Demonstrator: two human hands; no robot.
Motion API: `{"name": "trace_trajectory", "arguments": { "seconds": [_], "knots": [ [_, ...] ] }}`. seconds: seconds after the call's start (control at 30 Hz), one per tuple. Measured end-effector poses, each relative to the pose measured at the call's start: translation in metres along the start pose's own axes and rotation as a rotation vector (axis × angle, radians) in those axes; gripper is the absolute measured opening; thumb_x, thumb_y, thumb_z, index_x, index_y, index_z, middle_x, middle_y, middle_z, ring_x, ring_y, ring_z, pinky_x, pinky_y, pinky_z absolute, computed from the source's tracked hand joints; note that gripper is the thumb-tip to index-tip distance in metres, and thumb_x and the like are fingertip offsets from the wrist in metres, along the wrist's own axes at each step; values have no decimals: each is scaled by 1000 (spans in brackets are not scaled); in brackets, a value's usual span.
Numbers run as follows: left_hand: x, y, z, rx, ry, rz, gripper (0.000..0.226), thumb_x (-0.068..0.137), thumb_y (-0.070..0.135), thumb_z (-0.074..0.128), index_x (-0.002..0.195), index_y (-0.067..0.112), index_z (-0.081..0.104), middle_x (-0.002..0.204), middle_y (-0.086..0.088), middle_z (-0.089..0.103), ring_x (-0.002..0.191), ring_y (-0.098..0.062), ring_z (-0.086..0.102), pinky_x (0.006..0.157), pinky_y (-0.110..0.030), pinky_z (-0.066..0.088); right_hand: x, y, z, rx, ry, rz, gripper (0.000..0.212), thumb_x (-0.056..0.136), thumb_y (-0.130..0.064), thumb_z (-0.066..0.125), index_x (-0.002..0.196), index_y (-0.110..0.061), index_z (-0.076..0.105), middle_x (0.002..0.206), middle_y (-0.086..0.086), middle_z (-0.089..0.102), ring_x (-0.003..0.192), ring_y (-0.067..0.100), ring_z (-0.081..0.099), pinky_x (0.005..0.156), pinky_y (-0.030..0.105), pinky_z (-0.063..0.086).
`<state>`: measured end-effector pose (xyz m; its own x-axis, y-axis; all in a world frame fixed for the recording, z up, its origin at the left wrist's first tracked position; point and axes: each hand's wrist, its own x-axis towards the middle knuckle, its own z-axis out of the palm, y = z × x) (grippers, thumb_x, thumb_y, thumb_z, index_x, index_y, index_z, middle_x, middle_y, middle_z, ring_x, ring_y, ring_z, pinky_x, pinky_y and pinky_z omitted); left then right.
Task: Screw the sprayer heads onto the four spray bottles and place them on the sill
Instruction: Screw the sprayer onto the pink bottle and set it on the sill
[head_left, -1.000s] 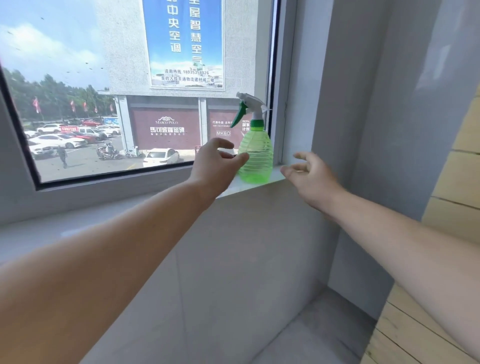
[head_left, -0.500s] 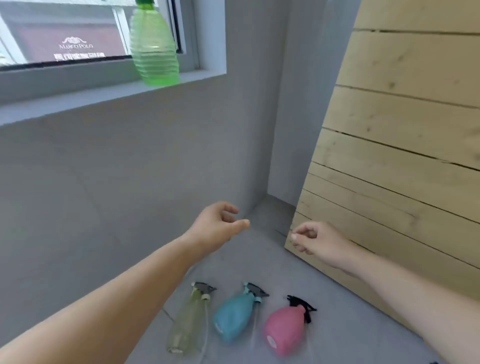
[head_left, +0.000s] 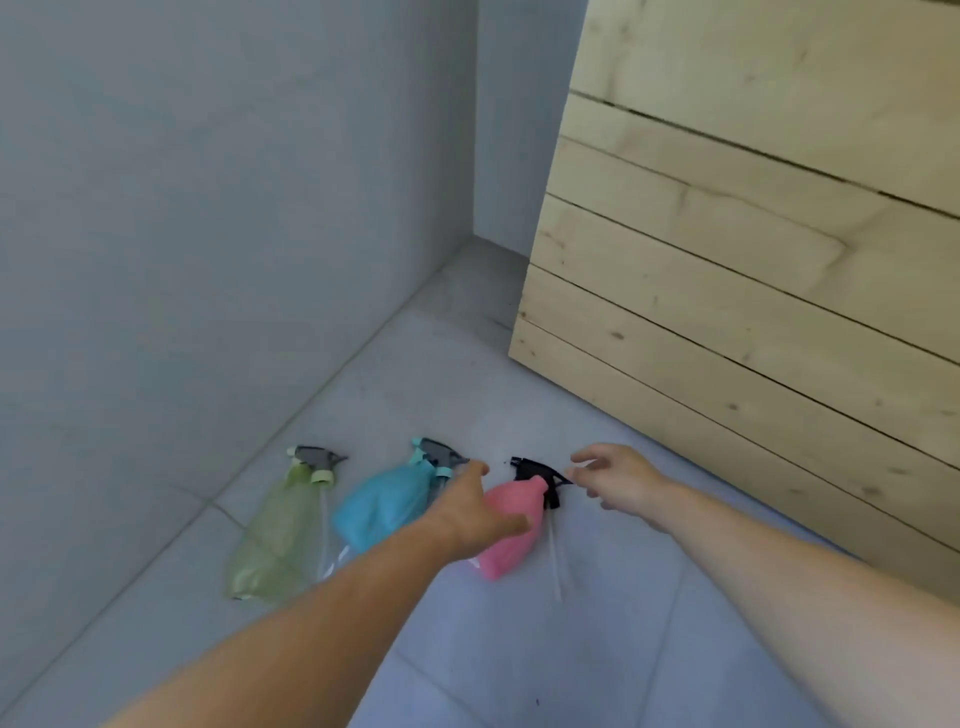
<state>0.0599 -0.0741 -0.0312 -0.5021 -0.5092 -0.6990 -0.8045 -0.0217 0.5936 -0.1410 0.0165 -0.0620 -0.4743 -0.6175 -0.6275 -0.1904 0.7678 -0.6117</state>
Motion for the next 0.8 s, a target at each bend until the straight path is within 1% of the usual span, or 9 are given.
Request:
{"name": "trace_trajectory", "arguments": {
  "seconds": [0.07,0.13,0.3,0.37,0.43,0.5,0.57,0.63,0.8],
  "knots": [
    [12,-4,14,38,-2,-33,98,84,39,81,160,18,22,160,-10,37,142,-30,46,109,-40,47,9,11,7,-4,-23,1,43,87,-31,72,126,-14,64,112,7,63,91,18,61,79,28,47],
    [21,-8,26,60,14,-66,95,81,40,82,156,17,28,154,-10,41,136,-31,51,103,-41,51,16,19,14,-2,-36,4,49,85,-34,74,128,-15,62,114,8,62,92,19,61,81,28,47],
    [26,-21,41,-109,49,-199,77,81,40,81,141,14,40,140,-9,53,118,-30,58,87,-41,56,37,23,33,-29,2,25,57,81,-36,78,129,-9,61,105,5,57,79,14,56,69,22,43],
    [22,-27,45,-240,49,-250,75,84,39,80,142,14,39,137,-7,52,116,-30,56,83,-41,56,44,24,38,-74,50,42,60,78,-39,80,126,-9,63,107,3,56,94,19,57,80,25,45],
    [18,-33,46,-341,50,-277,75,85,39,79,143,15,38,132,-5,50,117,-30,55,88,-45,60,49,23,42,-134,85,54,60,74,-41,83,121,-9,63,109,1,56,106,22,59,89,28,46],
    [15,-37,47,-412,46,-292,76,85,38,80,144,16,39,130,-4,50,117,-30,56,92,-46,60,50,20,45,-152,95,86,53,69,-40,86,108,-10,64,103,2,58,99,22,60,87,31,48],
    [12,-41,46,-464,31,-307,76,84,38,81,144,16,39,132,-4,51,117,-30,57,92,-44,61,50,18,46,-128,69,129,43,65,-35,89,88,-10,63,89,6,60,80,23,58,74,34,48],
    [9,-42,45,-505,15,-331,77,83,40,82,144,17,41,134,-5,52,119,-30,59,90,-43,62,49,16,47,-73,16,154,36,65,-29,90,79,-10,63,78,9,59,69,24,54,65,34,46],
    [-7,-44,39,-550,-13,-311,73,83,40,82,141,21,41,132,-4,54,115,-27,62,88,-41,64,34,5,41,140,-70,199,18,77,-15,82,77,-12,63,70,5,60,65,17,56,77,37,55]
  ]
}}
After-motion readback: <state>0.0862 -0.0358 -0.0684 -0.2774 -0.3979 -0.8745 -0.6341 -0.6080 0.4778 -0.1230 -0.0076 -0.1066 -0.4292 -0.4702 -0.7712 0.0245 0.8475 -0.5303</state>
